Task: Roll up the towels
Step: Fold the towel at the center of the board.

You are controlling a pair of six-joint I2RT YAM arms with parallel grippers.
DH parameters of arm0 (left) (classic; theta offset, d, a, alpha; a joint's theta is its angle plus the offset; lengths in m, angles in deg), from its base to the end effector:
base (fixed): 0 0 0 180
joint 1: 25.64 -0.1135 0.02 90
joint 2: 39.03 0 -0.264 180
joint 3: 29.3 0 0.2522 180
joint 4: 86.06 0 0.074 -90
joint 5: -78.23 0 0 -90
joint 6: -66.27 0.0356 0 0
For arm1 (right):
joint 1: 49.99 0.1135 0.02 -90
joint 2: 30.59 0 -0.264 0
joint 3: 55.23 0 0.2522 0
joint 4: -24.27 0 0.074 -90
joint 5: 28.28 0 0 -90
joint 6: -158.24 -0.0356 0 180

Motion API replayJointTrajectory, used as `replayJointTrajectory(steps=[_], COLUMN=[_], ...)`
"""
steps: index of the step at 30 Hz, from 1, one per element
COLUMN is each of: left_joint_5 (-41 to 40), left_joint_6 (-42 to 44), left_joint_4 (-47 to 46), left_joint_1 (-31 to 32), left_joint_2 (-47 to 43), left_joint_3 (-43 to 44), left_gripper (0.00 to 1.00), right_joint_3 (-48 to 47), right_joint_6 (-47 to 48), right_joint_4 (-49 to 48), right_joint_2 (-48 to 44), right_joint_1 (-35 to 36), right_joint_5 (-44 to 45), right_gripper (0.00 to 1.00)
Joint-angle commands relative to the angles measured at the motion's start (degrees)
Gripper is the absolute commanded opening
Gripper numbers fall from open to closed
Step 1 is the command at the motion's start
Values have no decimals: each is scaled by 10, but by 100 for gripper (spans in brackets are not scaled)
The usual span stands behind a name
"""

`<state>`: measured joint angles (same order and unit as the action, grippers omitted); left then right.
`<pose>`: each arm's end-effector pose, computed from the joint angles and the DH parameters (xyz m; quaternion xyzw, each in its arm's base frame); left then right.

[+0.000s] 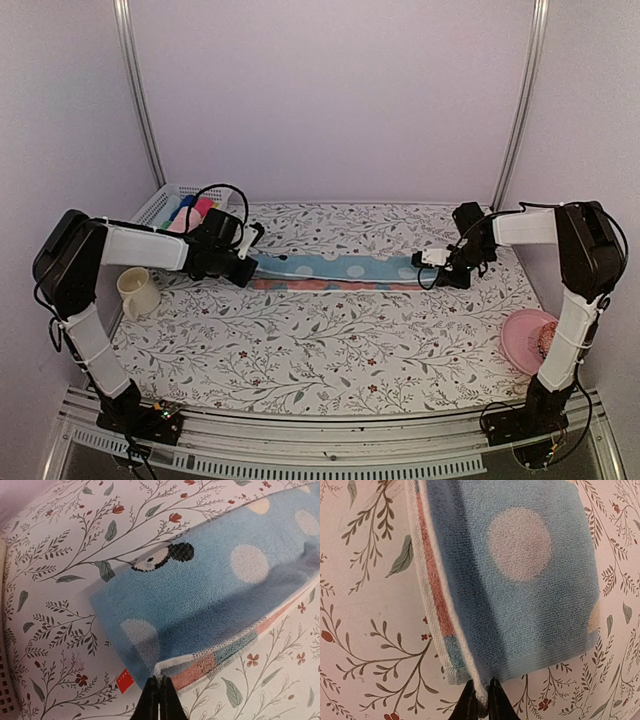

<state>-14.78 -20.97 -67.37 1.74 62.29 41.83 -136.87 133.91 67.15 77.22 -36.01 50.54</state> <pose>0.3222 -0.1648 0.1630 0.2344 0.9062 -0.0508 0.3482 0.3535 0.0951 0.1519 -0.6404 0.7403 0.0073 0.2046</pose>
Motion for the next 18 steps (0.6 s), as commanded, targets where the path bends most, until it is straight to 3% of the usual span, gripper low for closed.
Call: replayJointTrajectory(steps=[1,14,17,18], left_joint_5=[8,33,31,29], left_joint_6=[-6,-7,-8,-9], left_joint_4=[18,40,47,47], left_joint_1=[9,18,19,20], left_joint_2=[6,-9,-12,-15], left_joint_3=[-1,-6,-8,-11], left_gripper=[0,6,11,13], right_joint_3=[3,4,4,4], right_joint_6=[5,5,5,6], right_joint_4=[3,4,5,6], right_joint_2=[10,9,8,7], right_joint_1=[4,5,6,5], right_joint_5=[9,17,19,21], right_gripper=[9,17,18,23])
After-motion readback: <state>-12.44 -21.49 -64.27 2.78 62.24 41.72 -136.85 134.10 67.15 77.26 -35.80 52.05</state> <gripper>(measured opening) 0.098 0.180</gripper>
